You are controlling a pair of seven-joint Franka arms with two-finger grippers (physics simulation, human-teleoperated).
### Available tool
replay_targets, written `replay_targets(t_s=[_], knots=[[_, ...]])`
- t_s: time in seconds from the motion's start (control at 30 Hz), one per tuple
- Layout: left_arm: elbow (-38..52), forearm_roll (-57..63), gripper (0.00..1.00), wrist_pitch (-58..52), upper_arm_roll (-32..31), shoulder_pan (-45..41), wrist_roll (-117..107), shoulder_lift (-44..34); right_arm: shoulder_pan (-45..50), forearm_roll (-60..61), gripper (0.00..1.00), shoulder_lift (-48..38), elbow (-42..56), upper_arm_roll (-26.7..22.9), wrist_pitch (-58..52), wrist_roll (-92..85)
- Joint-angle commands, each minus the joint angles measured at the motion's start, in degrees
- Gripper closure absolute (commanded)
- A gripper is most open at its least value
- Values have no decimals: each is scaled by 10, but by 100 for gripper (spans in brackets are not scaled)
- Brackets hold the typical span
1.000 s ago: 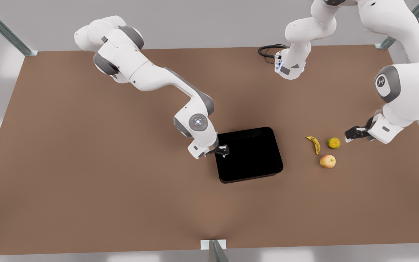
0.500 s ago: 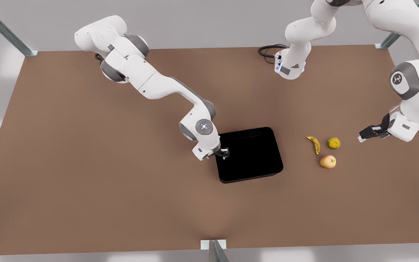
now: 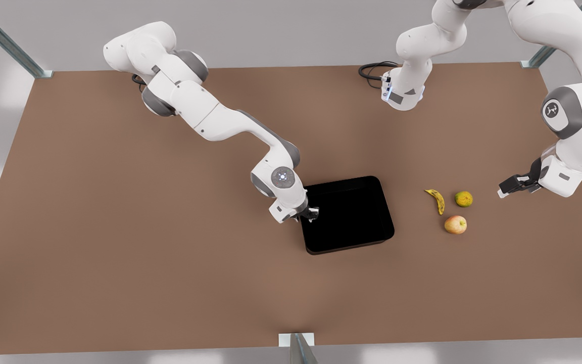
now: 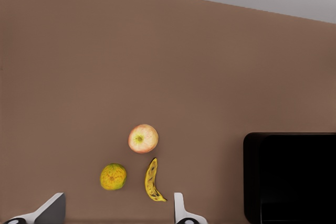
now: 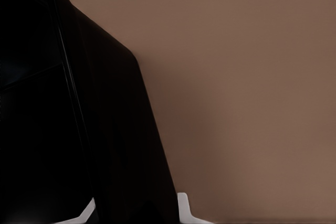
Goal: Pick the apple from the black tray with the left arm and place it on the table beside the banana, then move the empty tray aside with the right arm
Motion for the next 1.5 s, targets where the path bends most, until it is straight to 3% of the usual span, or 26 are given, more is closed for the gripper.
replay_targets(t_s=[0.0, 0.43, 0.67, 0.87, 1.17, 1.47], knots=[[0, 1, 0, 0, 0, 0, -5, -1, 0, 2, 42, -1, 0, 2, 3, 11], [2, 6, 0, -9, -14, -44, 7, -1, -10, 3, 49, -5, 0, 23, 0, 11], [1, 29, 0, -8, -15, -70, 6, 1, -10, 3, 66, -5, 0, 25, 0, 10], [1, 30, 0, -8, -14, -69, 5, 2, -19, 4, 67, -22, 0, 43, -7, 10], [1, 37, 0, -8, -14, -69, 6, 2, -22, 4, 76, -31, 0, 51, -7, 10], [1, 36, 0, -8, -14, -69, 6, 2, -46, 4, 79, -73, 0, 76, -93, -2]])
